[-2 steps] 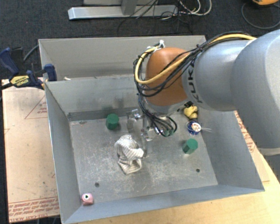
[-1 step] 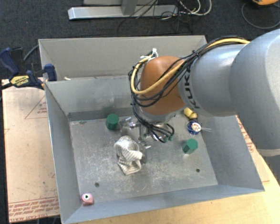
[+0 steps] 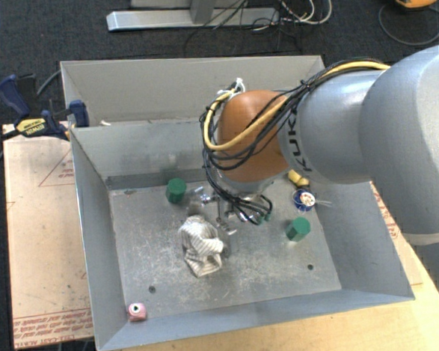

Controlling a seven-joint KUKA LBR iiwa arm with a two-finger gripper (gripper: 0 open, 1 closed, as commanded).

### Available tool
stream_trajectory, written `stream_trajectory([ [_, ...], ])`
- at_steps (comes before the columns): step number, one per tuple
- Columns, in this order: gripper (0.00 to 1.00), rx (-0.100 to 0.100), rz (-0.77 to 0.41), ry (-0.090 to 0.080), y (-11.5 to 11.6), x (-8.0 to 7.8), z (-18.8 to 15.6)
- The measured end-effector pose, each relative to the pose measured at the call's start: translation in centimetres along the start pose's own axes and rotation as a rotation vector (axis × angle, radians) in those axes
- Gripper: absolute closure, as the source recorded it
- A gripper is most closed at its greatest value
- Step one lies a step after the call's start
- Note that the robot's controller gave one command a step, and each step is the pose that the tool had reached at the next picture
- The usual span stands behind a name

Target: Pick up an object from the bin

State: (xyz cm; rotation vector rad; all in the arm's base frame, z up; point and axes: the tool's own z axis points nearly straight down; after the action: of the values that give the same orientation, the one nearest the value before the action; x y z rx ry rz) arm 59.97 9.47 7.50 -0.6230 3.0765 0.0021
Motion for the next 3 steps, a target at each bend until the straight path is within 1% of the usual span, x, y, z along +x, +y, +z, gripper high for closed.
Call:
stream_trajectory([
  [1,0.0,0.001,-0.106,-0.007,0.6,-2.1,0.5],
  [2,0.0,0.0,-0.18,-0.004,2.4,-0.5,0.5],
  [3,1.0,0.001,-0.53,-0.009,3.4,1.8,0.4],
])
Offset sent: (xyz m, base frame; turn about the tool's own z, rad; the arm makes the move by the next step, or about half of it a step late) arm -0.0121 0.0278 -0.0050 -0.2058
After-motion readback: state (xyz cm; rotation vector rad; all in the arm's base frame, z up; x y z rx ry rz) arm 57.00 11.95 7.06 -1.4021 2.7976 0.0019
